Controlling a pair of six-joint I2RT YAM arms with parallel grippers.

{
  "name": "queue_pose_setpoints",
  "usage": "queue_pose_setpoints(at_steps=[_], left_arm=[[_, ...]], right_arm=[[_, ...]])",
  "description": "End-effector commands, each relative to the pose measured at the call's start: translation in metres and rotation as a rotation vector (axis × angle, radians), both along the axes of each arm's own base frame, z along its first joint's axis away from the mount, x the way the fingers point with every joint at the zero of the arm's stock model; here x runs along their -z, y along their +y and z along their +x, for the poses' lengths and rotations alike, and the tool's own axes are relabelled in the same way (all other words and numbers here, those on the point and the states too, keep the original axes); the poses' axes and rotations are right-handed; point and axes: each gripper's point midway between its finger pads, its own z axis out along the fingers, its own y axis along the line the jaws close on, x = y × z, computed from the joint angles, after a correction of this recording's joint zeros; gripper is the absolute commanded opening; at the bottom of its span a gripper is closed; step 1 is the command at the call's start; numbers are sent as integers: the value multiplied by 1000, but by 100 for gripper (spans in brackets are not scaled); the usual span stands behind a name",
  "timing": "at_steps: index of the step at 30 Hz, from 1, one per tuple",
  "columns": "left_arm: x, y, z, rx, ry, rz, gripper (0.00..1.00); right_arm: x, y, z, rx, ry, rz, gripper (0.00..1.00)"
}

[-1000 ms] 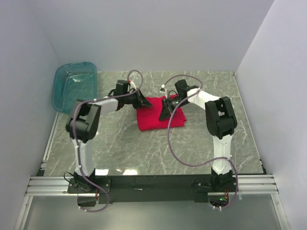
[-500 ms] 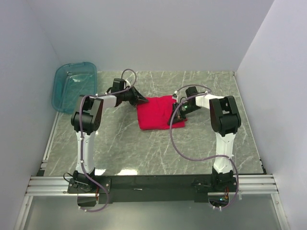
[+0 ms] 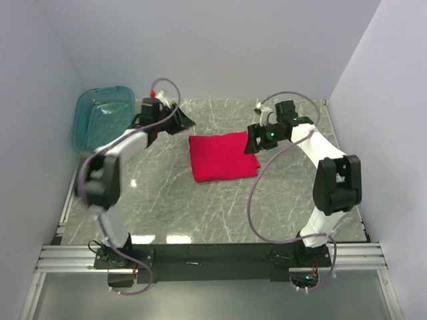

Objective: Fold and stack the t-shirts
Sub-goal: Fold the tshirt, then neatly place the folded tshirt to the corner

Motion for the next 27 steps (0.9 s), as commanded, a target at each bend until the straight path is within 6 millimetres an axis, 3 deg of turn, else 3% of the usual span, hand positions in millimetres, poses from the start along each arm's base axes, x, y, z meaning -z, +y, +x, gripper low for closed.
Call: queue_pose_setpoints(at_steps=[1,3,5,7,12,16,21,23,26,27], left_arm=[[-133,44,-17,-163,-475,208,50],[-166,63,-47,-217,-569,220,60],[-175,81,-65,-276,-598,252,71],[-181,95,-92,-305,-622,259,75],[-162,111,-149,-304,-592,258,76],[-145,115,-184,-293,-549,223,76],[-136,120,-220,-297,-534,176,76],[-129,119,-229,-292,-510,158,76],[-123,121,-240,-300,-497,135,76],[-120,121,-244,-299,-494,129,76]], right_arm=[[21,-44,25,234,-61,-203,85],[31,-64,37,351,-55,-294,87],[42,-65,41,407,-20,-294,87],[48,-56,43,411,16,-256,88],[64,-28,38,350,127,-177,88],[77,-4,16,280,236,-93,87],[90,20,-13,193,297,-89,76],[90,19,-14,197,300,-96,71],[89,1,-4,245,254,-172,56],[87,-9,1,273,221,-215,45]])
